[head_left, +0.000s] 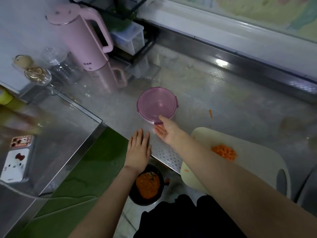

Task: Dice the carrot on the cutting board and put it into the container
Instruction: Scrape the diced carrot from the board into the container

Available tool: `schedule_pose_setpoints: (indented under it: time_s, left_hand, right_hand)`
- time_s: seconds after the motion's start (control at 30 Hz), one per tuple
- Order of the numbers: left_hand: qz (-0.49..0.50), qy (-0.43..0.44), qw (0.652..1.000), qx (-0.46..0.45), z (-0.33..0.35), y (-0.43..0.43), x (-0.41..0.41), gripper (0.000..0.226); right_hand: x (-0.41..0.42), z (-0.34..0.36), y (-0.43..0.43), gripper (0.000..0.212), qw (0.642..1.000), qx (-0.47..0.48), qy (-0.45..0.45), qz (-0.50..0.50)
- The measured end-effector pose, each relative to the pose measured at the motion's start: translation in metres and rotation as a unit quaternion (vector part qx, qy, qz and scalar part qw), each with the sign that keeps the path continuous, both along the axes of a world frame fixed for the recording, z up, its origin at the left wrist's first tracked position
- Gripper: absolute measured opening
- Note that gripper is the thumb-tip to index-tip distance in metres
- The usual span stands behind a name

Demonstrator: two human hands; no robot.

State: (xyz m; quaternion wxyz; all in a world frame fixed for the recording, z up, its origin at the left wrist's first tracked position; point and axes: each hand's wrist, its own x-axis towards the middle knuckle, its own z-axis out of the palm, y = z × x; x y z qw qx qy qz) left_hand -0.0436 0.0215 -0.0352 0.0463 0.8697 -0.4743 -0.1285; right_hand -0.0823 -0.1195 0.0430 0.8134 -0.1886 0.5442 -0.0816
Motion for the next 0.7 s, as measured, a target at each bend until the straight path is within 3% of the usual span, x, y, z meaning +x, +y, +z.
schedule_pose_setpoints:
  time_s: [0.1, 0.17, 0.23, 0.3, 0.37, 0.43, 0.47, 0.6, 0.7]
  left_hand:
    - [0.002, 0.013, 1.0, 0.002, 0.001, -0.002, -0.002, 0.067]
    - [0.021, 0.029, 0.999, -0.013, 0.002, -0.006, -0.002, 0.053]
    - [0.097, 0.091, 0.987, -0.087, 0.007, -0.014, 0.0, 0.04]
    - [0.234, 0.211, 0.927, -0.202, 0.017, -0.027, -0.001, 0.03]
    - [0.355, 0.336, 0.819, -0.3, 0.026, -0.041, -0.004, 0.027]
    - [0.405, 0.406, 0.75, -0.33, 0.033, -0.053, -0.008, 0.026]
    - [0.411, 0.415, 0.742, -0.328, 0.036, -0.057, -0.01, 0.027]
    - [0.402, 0.378, 0.769, -0.322, 0.036, -0.064, -0.016, 0.025]
    - [0.392, 0.364, 0.775, -0.337, 0.033, -0.063, -0.017, 0.024]
  right_hand:
    - [-0.022, -0.014, -0.01, 0.031, 0.999, -0.031, 0.026, 0.009]
    - [-0.038, -0.021, -0.016, 0.012, 0.998, -0.044, 0.026, 0.024]
    - [-0.051, -0.024, -0.02, 0.009, 0.997, -0.058, 0.024, 0.039]
    - [-0.061, -0.027, -0.022, 0.01, 0.996, -0.075, 0.021, 0.043]
    - [-0.069, -0.029, -0.023, 0.012, 0.994, -0.092, 0.015, 0.059]
    - [-0.077, -0.031, -0.023, 0.013, 0.989, -0.114, 0.008, 0.093]
    - [-0.08, -0.033, -0.022, 0.013, 0.986, -0.127, 0.004, 0.107]
    - [-0.089, -0.034, -0.017, 0.012, 0.979, -0.162, -0.004, 0.127]
    - [-0.089, -0.037, -0.011, 0.019, 0.954, -0.248, 0.058, 0.161]
